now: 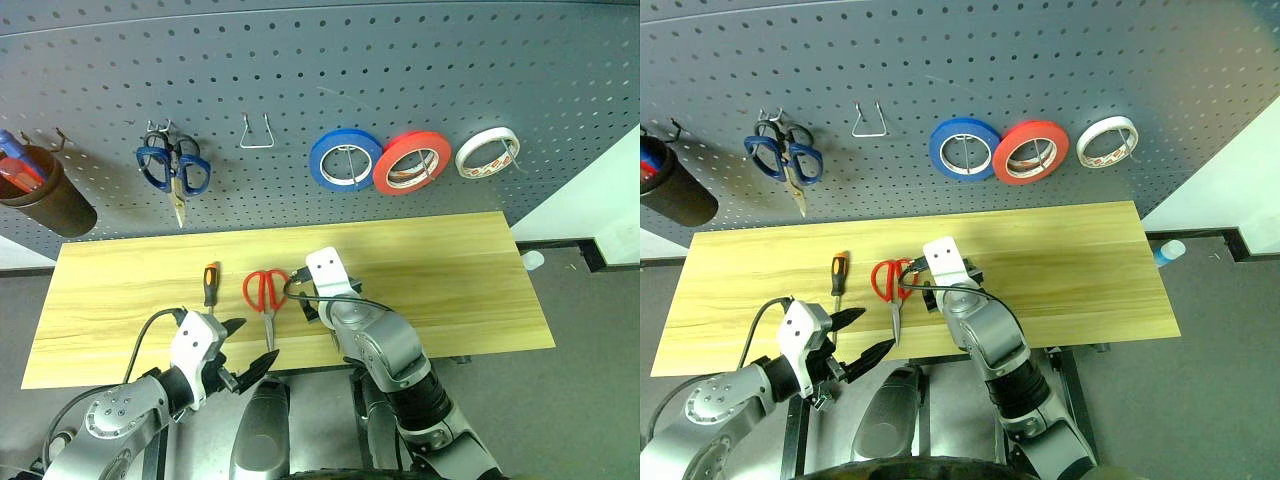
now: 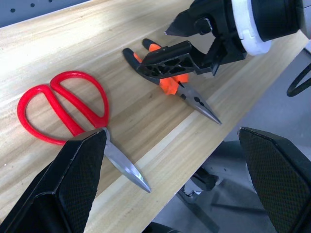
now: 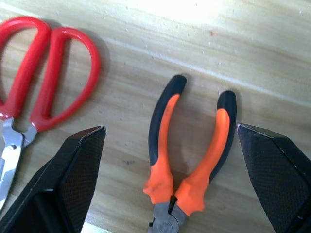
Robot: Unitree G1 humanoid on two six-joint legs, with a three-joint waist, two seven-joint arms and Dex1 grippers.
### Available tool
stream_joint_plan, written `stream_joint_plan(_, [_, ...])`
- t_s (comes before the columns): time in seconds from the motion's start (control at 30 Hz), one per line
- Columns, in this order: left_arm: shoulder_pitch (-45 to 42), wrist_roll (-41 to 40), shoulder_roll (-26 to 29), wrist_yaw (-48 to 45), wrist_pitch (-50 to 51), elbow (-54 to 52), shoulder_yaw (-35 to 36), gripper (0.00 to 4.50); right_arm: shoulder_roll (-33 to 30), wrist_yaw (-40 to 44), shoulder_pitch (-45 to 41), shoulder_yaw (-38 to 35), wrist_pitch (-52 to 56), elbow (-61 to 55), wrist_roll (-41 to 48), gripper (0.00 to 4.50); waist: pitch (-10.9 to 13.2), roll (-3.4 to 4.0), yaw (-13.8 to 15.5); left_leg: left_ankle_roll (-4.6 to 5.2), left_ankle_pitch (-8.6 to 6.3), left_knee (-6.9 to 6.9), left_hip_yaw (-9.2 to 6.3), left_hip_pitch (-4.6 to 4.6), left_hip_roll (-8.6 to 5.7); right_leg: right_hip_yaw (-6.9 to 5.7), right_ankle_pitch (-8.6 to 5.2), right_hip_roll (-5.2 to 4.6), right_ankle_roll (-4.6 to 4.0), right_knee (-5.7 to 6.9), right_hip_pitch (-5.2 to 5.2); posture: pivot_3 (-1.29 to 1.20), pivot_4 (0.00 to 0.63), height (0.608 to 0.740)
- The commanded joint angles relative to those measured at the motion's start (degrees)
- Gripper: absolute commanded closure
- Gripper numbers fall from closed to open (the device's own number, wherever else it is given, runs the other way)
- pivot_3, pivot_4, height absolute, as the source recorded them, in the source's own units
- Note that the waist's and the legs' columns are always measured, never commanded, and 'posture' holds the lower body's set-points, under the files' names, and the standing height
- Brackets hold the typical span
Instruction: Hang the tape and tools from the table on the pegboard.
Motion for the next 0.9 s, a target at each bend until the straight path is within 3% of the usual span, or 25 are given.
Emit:
stream_joint_plan(0.03, [1.1,-0.67,0.24,-0.17,0.09,-2.07,0.85,0.0,8.7,0.06,3.81,0.62,1.33,-0.55,1.39,0.02,0.02,0.02,0.0,0.0,0.0,0.0,0.0,0.0,0.0,0.0,0.0,0.0,0.0,0.0,0.0,0.37,0.306,0.677])
stream_joint_plan(0.9, [3.97,-1.81,0.81,-0.21,1.97,-5.52,2.38,0.0,8.94,-2.05,2.02,-0.33,-1.04,5.19,2.1,0.02,1.35,0.07,-0.11,0.01,0.0,0.0,-0.01,-0.03,0.0,0.0,-0.01,0.0,0.01,0.0,-0.04,0.38,0.336,0.677])
